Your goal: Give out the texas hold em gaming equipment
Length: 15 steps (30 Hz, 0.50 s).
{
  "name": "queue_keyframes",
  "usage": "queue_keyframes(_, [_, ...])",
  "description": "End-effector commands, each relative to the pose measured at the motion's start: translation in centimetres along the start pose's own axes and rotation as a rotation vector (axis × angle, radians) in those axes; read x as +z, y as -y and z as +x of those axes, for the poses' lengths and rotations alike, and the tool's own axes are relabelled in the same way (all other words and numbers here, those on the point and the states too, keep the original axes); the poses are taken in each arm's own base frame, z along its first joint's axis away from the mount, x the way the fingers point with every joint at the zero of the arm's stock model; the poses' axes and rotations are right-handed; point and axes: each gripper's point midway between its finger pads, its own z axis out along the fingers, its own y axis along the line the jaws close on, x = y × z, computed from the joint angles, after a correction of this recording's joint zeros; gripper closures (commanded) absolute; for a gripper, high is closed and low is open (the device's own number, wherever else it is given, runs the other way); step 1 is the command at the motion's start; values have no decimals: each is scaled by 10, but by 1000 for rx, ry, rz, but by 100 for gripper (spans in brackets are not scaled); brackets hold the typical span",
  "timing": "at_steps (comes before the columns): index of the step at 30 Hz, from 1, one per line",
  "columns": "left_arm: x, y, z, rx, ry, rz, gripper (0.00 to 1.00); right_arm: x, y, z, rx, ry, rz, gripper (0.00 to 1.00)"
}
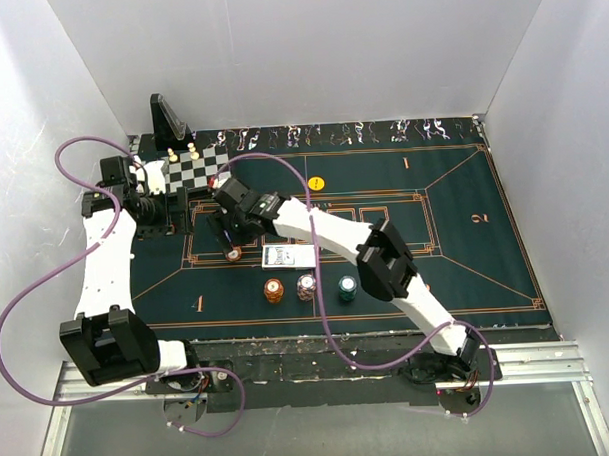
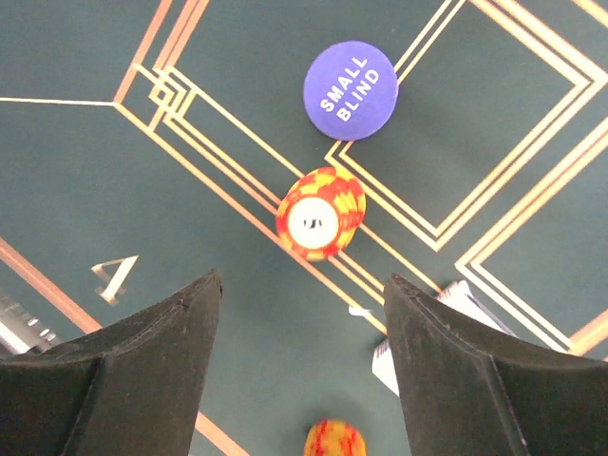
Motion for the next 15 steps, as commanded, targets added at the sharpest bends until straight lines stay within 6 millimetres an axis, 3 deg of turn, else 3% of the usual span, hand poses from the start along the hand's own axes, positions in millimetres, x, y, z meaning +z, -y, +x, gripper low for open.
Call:
queue_keyframes(1, [-22,7,-6,6,57,7,2,-102,-24,-56,1,190,-59,21])
queue_keyframes(2, [-24,7,-7,7,62,6,2,-112,-23,-53,4,192,-48,18])
queue_keyframes(7, [-28,8,-7,4,62,5,2,-122,-9,1,7,79,34,14])
queue_keyframes(11, [-29,8,-4,10,54,1,2,-118,0,50,8,-18,78,12])
queue_keyframes(15, [-30,10,-5,10,57,10,2,-113,0,84,-5,-83,71,11])
